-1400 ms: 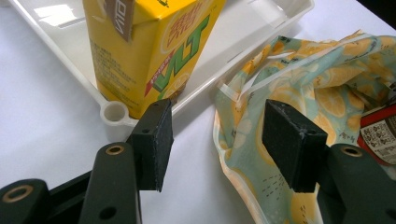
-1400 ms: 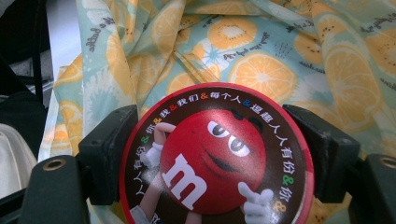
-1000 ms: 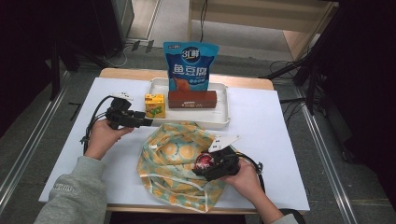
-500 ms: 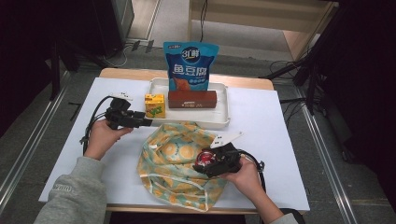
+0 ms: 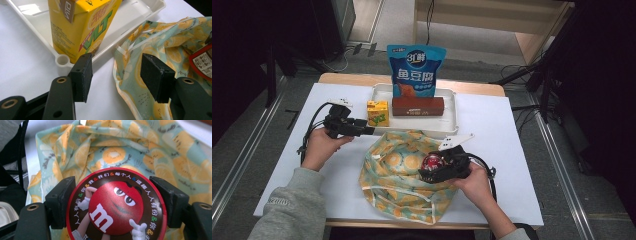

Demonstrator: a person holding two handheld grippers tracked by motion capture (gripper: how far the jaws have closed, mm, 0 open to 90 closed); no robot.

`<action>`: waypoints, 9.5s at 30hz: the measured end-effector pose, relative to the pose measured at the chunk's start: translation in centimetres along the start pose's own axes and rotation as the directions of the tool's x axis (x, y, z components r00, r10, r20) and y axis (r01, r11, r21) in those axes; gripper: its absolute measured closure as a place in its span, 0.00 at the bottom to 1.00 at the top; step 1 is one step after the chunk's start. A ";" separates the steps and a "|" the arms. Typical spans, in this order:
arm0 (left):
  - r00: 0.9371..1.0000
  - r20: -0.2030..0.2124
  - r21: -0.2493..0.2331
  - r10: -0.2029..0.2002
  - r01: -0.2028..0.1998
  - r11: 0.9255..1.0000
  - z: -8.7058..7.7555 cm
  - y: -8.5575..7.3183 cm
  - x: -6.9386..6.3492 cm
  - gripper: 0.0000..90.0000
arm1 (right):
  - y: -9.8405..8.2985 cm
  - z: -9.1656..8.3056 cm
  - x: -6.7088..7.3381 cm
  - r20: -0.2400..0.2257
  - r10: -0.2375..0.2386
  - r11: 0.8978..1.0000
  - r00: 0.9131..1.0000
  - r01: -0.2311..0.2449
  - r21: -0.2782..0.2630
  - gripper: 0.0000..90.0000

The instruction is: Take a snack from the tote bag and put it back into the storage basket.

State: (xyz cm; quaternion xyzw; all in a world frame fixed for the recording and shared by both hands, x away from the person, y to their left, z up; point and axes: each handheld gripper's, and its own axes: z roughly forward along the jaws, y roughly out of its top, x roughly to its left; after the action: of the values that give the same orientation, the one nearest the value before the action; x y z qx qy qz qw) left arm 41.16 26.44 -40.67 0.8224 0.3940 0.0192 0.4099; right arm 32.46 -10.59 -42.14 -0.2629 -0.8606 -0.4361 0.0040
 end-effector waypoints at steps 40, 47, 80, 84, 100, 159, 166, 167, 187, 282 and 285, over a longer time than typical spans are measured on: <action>1.000 0.020 0.007 0.008 -0.008 1.000 0.2 0.1 -0.2 0.48 | 4.5 -2.4 -2.8 0.042 0.040 0.999 0.998 -0.039 -0.031 0.28; 1.000 0.024 0.004 0.007 -0.007 1.000 0.2 0.1 -0.3 0.48 | 5.3 -2.7 -3.0 0.047 0.043 0.999 0.998 -0.041 -0.034 0.28; 0.999 0.034 -0.001 0.011 -0.011 1.000 0.1 0.1 -0.4 0.48 | 8.5 -3.2 -4.1 0.062 0.031 0.999 0.998 -0.028 -0.046 0.28; 0.999 0.036 -0.002 0.012 -0.012 1.000 0.1 0.1 -0.5 0.48 | 8.7 -3.2 -4.4 0.063 0.030 0.998 0.998 -0.027 -0.050 0.28; 0.999 0.037 -0.007 0.023 -0.023 1.000 -0.2 0.0 -0.8 0.48 | 9.8 -3.3 -5.4 0.079 0.040 0.997 0.996 -0.035 -0.064 0.28; 0.999 0.046 -0.015 0.016 -0.016 1.000 -1.1 -0.7 -0.9 0.47 | 9.3 -0.7 -13.1 0.223 0.145 0.988 0.964 -0.130 -0.083 0.28; 0.999 0.050 -0.014 0.018 -0.017 1.000 -1.0 -0.7 -0.9 0.47 | 8.8 -0.2 -13.9 0.240 0.156 0.987 0.958 -0.141 -0.079 0.28; 0.999 0.049 -0.014 0.018 -0.017 1.000 -1.0 -0.7 -0.9 0.47 | 8.7 -0.2 -14.0 0.241 0.159 0.986 0.957 -0.143 -0.084 0.28; 0.998 0.052 -0.013 0.024 -0.023 1.000 -1.0 -0.7 -0.9 0.47 | 7.3 1.3 -15.3 0.256 0.176 0.984 0.951 -0.165 -0.064 0.28; 0.998 0.057 0.004 0.033 -0.034 0.999 -0.7 -0.7 -0.9 0.45 | 6.1 -1.1 -14.0 0.269 0.194 0.980 0.943 -0.175 -0.095 0.36; 0.998 0.054 0.010 0.029 -0.030 1.000 -0.6 -0.7 -0.9 0.45 | 6.0 -1.3 -13.9 0.270 0.196 0.980 0.943 -0.175 -0.098 0.40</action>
State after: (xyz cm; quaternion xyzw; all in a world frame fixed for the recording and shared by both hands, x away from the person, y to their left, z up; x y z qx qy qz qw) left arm 39.88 26.55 -40.49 0.8305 0.3708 0.0011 0.4156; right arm 46.90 -14.94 -40.17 -0.4014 -0.8075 -0.4235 -0.0858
